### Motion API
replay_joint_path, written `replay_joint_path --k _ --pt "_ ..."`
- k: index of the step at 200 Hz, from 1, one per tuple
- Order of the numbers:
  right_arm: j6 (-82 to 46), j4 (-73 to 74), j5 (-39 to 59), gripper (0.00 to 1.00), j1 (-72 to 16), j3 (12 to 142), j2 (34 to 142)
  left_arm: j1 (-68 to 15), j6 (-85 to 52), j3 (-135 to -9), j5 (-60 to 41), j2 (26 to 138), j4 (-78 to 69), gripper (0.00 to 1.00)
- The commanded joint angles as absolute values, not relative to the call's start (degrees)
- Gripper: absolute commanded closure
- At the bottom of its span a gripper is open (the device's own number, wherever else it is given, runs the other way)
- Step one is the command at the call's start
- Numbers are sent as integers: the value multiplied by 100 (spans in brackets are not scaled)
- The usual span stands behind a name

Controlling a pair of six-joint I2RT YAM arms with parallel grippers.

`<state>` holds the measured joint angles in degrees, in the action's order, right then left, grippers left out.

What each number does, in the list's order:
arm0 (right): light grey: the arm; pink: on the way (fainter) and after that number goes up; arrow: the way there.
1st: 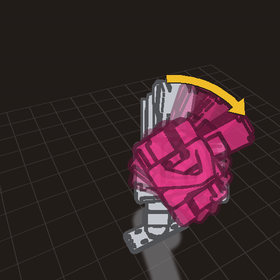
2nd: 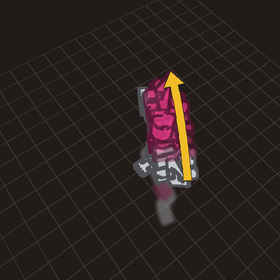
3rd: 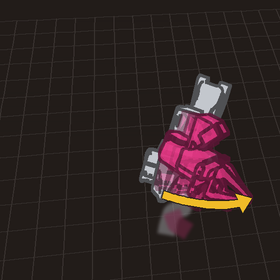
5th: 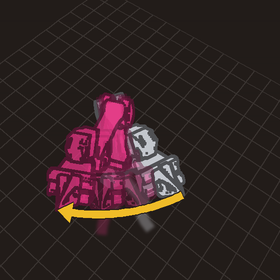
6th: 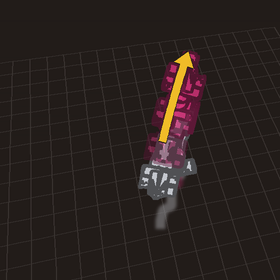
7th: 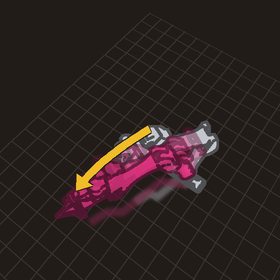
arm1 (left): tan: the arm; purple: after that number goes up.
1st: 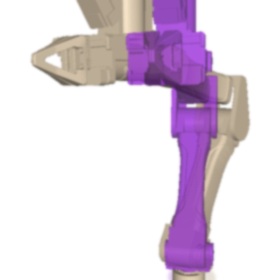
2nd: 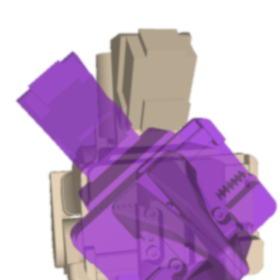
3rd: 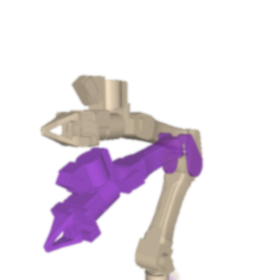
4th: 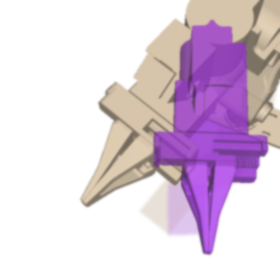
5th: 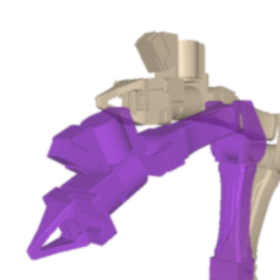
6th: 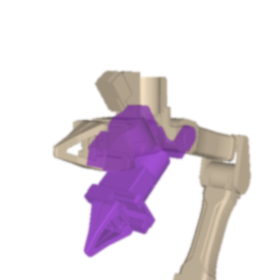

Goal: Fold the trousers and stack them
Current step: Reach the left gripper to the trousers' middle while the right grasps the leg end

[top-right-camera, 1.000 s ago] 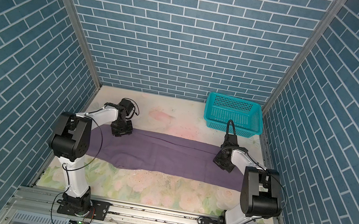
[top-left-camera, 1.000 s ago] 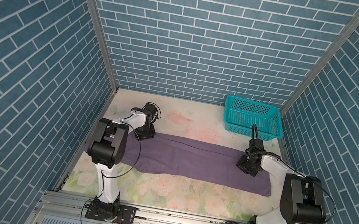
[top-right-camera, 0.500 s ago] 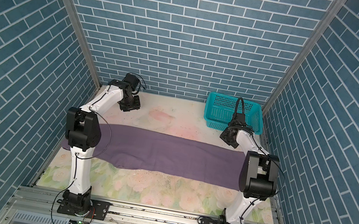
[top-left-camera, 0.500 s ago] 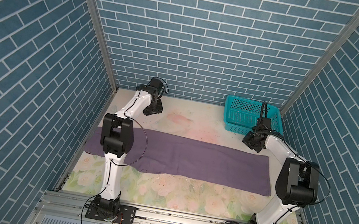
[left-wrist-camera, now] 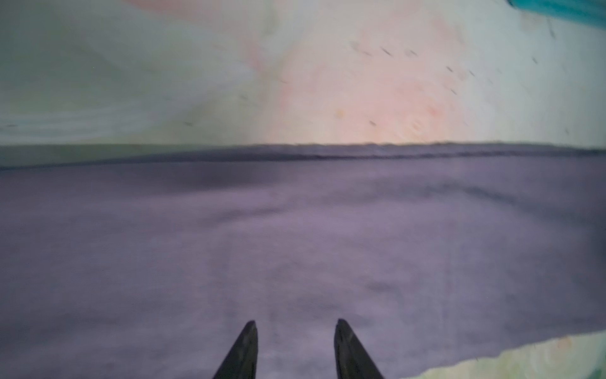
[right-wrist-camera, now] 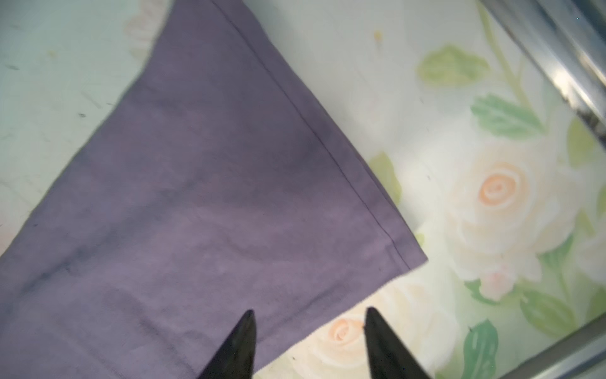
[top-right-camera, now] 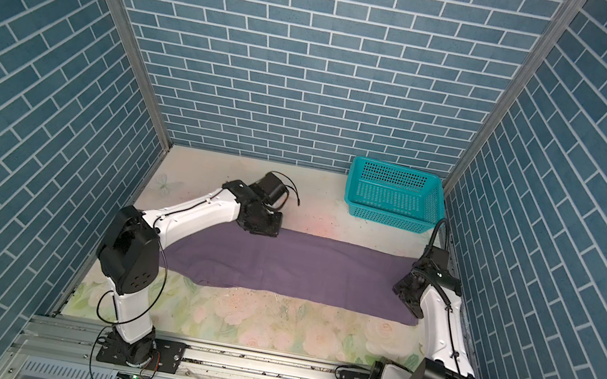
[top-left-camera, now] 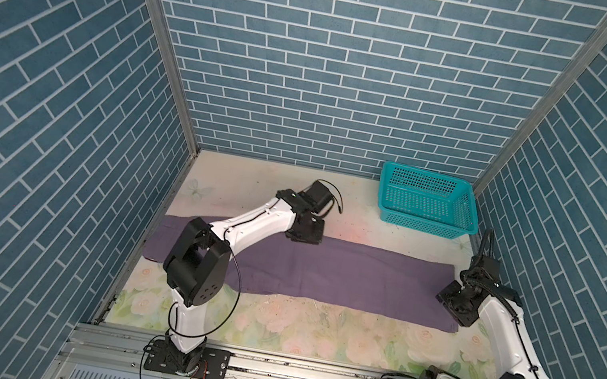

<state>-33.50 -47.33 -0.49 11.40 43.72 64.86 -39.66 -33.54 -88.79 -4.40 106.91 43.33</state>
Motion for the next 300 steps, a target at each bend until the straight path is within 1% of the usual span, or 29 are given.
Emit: replay_joint_path --k 1,26,48,82,101,114,158,174,181,214,228,252,277,300 --pt "-3372 -5205 158 36 1278 4172 6397 -4470 -3513 -9096 -575 11004 3914 60" --pt "-3556 -5048 465 33 1410 4079 6756 -5043 -3648 -9414 -721 11393 3809 60" --pt "-3741 -4436 713 35 1500 3789 7119 -5393 -3713 -9673 -779 11726 3759 59" --pt "-3858 -3790 652 38 1529 3717 7677 -5599 -3728 -10225 -1019 12388 3916 59" --pt "-3878 -3573 613 41 1537 3805 8015 -5640 -3799 -10331 -1246 12643 3855 59" --pt "-3877 -3450 628 47 1547 3869 8222 -5650 -3800 -10379 -1352 12787 3834 59" --pt "-3885 -3088 752 76 1586 4025 8627 -5654 -3757 -10638 -1531 13149 3909 59" --pt "-3830 -3064 849 91 1591 4177 8695 -5653 -3761 -10739 -1674 13315 3925 59" --pt "-3787 -3087 857 100 1591 4274 8701 -5663 -3775 -10780 -1719 13374 3937 59" --pt "-3569 -3271 650 100 1583 4626 8454 -5661 -3825 -10963 -1875 13521 3925 59" --pt "-3441 -3393 536 100 1565 4744 8205 -5661 -3816 -11149 -1897 13550 4002 59" --pt "-3210 -3544 45 100 1455 4880 7637 -5651 -3765 -11651 -1951 13537 4251 59" --pt "-3014 -3629 -467 100 987 5030 7096 -5517 -4000 -11934 -2275 13341 4171 59" --pt "-2892 -3631 -916 100 244 5206 6842 -5277 -4163 -11672 -2239 12817 4013 59"
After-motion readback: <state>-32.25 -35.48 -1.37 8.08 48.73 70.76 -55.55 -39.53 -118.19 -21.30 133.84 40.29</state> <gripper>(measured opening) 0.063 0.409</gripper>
